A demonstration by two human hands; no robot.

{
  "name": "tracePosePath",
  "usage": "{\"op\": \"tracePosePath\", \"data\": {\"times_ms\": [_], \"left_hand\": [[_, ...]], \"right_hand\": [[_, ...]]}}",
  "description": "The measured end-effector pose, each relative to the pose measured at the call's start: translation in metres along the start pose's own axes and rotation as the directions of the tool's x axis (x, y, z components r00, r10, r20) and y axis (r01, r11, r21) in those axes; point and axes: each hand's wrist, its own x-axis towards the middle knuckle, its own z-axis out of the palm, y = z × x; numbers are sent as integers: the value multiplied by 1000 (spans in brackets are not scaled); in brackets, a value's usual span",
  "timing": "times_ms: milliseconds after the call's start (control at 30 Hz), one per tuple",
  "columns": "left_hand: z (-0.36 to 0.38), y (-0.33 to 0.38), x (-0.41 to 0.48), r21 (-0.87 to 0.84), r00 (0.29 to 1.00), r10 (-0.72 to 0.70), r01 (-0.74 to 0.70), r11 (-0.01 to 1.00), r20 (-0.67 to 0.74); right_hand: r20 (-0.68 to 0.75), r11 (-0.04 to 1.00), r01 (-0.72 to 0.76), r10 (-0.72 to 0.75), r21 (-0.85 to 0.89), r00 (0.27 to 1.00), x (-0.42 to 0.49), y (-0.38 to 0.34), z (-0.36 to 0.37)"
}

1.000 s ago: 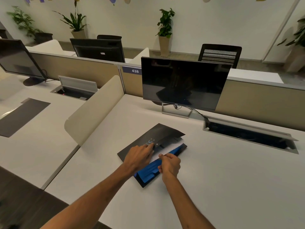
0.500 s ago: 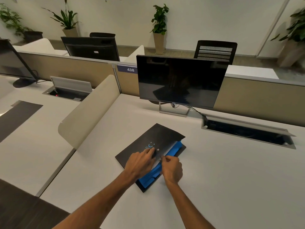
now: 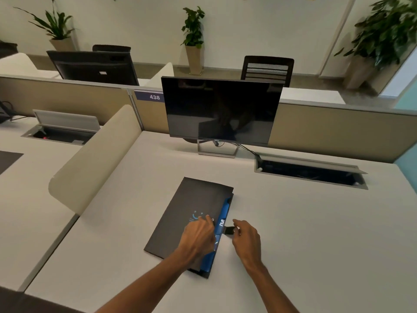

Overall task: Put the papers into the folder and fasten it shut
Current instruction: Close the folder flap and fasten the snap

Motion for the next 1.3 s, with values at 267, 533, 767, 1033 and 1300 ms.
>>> {"op": "tracePosePath", "data": {"times_ms": [267, 533, 767, 1033, 1300], "left_hand": [[10, 22, -2, 23, 987, 156, -157, 987, 33], [29, -10, -6, -7, 966, 256, -256, 967, 24], [35, -20, -1, -89, 966, 259, -260, 961, -22], [49, -20, 8, -150, 975, 220, -223, 963, -34], [56, -28, 15, -172, 961, 275, -273, 947, -10]], "right_hand": [[-51, 995, -10, 16, 101, 999, 20, 5, -25], [-51, 984, -23, 32, 177, 998, 6, 9, -12], [66, 995, 101, -102, 18, 993, -2, 0, 3], [175, 966, 206, -178, -156, 968, 0, 4, 10], [198, 929, 271, -225, -252, 954, 0, 6, 16]]}}
